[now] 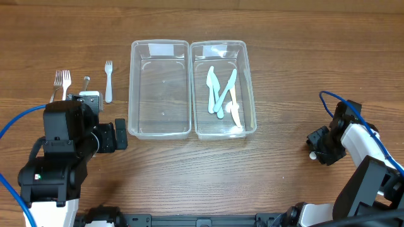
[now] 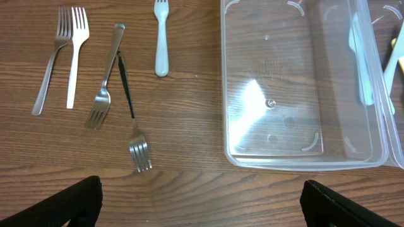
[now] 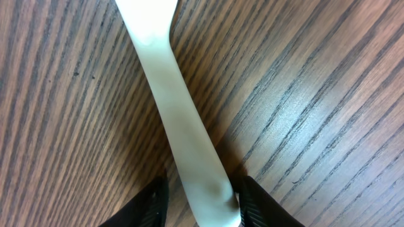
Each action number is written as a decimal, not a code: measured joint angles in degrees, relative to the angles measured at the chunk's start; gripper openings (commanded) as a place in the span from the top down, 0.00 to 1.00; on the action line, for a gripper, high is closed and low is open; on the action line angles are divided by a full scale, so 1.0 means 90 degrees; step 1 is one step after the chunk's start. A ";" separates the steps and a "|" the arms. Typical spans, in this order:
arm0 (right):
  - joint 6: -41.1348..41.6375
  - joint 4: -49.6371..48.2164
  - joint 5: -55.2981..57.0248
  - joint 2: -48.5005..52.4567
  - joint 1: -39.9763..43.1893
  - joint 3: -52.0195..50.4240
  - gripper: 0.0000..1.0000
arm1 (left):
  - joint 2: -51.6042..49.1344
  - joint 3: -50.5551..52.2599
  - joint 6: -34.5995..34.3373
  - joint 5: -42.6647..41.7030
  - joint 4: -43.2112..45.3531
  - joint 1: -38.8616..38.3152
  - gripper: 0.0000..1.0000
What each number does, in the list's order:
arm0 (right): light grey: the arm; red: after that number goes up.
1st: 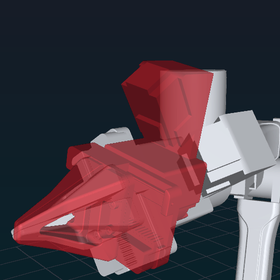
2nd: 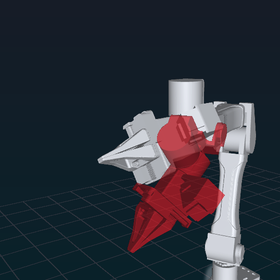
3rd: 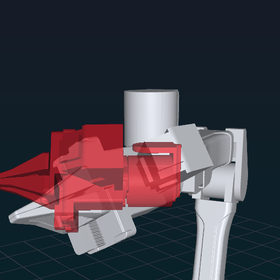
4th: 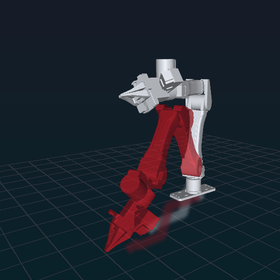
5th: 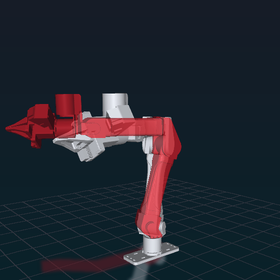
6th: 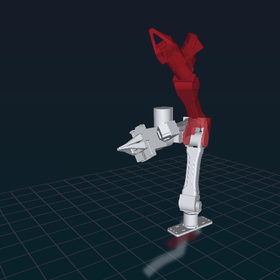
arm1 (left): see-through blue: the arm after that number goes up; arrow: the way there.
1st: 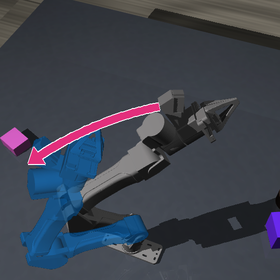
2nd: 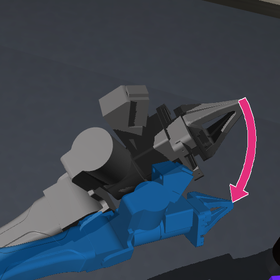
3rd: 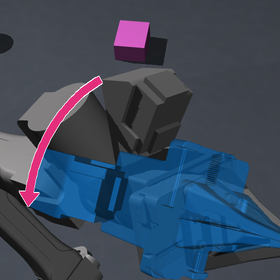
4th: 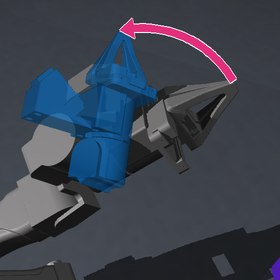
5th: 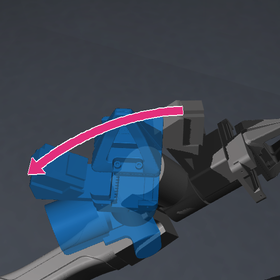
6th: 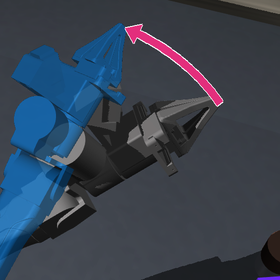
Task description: Pack container
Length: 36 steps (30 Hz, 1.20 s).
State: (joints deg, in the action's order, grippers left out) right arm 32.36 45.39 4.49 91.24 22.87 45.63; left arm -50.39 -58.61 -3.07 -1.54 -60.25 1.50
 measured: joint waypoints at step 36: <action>-0.1409 0.2130 0.0333 -0.0095 -0.3677 0.4821 0.96 | 0.0000 0.0000 0.0000 -0.0002 0.0002 0.0000 0.00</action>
State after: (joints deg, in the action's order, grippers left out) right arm 19.68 64.55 7.49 90.39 -10.22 89.01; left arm -50.39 -58.61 -3.07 -1.56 -60.23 1.50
